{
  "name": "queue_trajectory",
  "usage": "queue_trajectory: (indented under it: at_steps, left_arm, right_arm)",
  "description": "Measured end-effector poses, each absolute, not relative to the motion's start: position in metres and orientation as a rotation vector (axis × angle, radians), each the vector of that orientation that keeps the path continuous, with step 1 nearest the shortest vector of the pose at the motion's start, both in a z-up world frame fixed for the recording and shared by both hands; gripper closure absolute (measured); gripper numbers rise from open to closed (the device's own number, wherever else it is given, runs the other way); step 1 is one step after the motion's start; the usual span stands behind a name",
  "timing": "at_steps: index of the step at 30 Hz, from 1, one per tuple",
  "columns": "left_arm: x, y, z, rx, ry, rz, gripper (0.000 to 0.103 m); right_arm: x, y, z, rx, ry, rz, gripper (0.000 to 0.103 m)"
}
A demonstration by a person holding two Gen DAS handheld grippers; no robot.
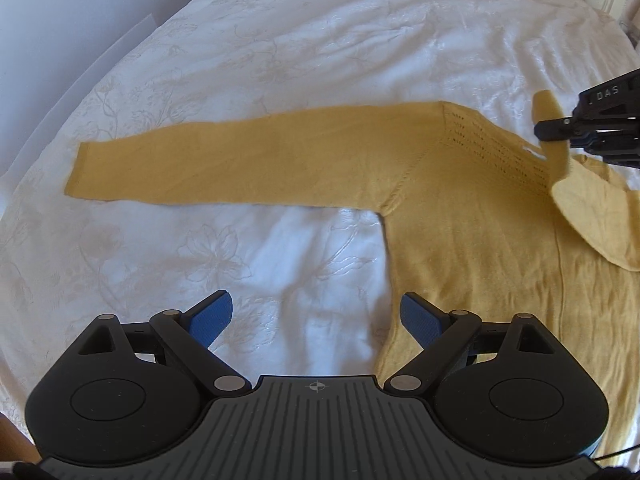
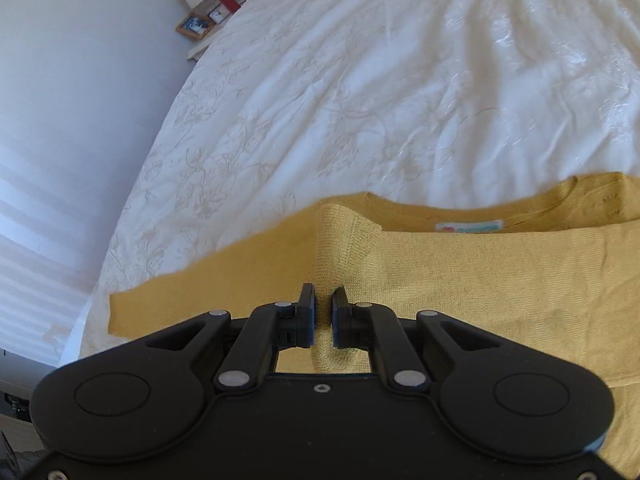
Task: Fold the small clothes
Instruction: 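Lift the held sleeve with the right tool and fold it across the sweater body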
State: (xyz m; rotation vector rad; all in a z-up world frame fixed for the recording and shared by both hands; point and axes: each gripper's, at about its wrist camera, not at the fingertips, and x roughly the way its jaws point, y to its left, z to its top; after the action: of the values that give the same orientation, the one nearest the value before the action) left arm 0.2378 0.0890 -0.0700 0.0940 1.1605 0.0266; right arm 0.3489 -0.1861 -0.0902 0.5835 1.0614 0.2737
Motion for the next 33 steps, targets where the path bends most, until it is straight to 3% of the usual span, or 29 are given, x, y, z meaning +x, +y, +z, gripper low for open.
queue_trajectory:
  at_steps: [5, 9, 10, 12, 16, 21, 33]
  left_arm:
    - [0.239, 0.107, -0.076, 0.064, 1.186, 0.055, 0.011]
    - [0.242, 0.111, -0.081, 0.043, 1.203, 0.06, 0.011]
    - [0.243, 0.111, -0.082, 0.04, 1.203, 0.062, 0.011]
    - [0.245, 0.109, -0.082, 0.036, 1.191, 0.068, 0.012]
    - [0.254, 0.097, -0.082, 0.049, 1.15, 0.041, 0.012]
    - [0.269, 0.07, -0.088, 0.066, 1.137, -0.046, 0.012]
    - [0.309, -0.019, -0.125, 0.194, 1.094, -0.135, 0.012]
  right_arm:
    - [0.356, -0.144, -0.118, 0.531, 1.124, 0.277, 0.085]
    - [0.356, -0.128, -0.129, 0.511, 1.134, 0.291, 0.074]
    - [0.354, -0.127, -0.129, 0.507, 1.128, 0.295, 0.068]
    - [0.351, -0.125, -0.126, 0.496, 1.103, 0.3, 0.038]
    - [0.334, -0.132, -0.114, 0.44, 1.054, 0.271, 0.027]
    - [0.303, -0.15, -0.11, 0.303, 1.048, 0.134, 0.004]
    - [0.226, -0.217, -0.154, 0.273, 1.203, -0.115, 0.001]
